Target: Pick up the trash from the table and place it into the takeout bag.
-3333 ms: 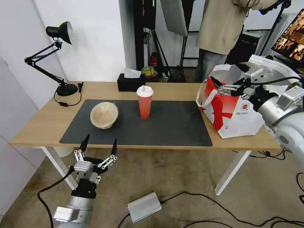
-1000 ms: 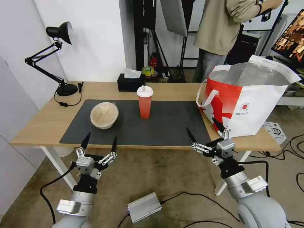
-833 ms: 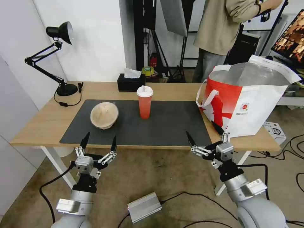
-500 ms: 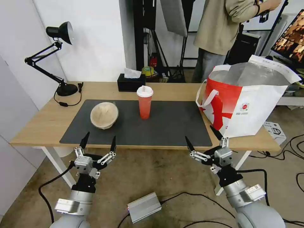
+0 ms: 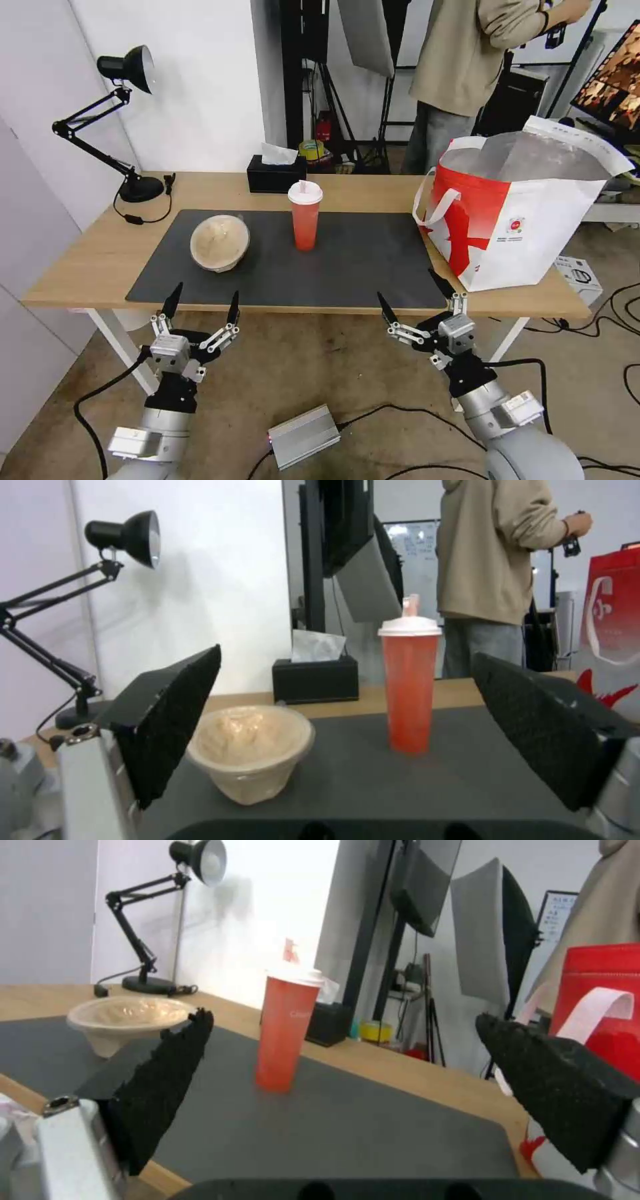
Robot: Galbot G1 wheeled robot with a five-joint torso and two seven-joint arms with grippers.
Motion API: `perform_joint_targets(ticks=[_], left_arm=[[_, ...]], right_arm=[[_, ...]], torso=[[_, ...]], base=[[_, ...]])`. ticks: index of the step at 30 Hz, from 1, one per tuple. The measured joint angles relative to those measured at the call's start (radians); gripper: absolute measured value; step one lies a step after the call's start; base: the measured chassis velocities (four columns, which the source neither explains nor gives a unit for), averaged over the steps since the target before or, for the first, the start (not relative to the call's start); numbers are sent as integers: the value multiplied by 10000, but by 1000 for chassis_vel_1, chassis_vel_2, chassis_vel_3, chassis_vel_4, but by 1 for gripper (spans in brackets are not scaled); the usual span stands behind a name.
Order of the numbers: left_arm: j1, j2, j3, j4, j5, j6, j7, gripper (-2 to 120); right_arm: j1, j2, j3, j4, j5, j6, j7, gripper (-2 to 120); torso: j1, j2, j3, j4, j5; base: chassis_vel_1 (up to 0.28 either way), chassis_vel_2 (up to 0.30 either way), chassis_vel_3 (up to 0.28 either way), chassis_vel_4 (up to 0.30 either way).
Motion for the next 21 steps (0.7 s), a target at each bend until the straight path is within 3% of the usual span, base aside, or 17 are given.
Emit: perform_joint_targets(ticks=[10,21], left_arm=[[132,-220,52,8,156,-109,38,100],[250,-390,36,155,235,-285,50,100]], right_arm=[[683,-173,-360,-292,152,-63,52,100],[2460,-975,-914,-1075,1733,-974,73,100]], torso=[[0,0,0,0,0],[1,0,1,0,0]], base=[[0,0,0,0],[0,0,0,0]])
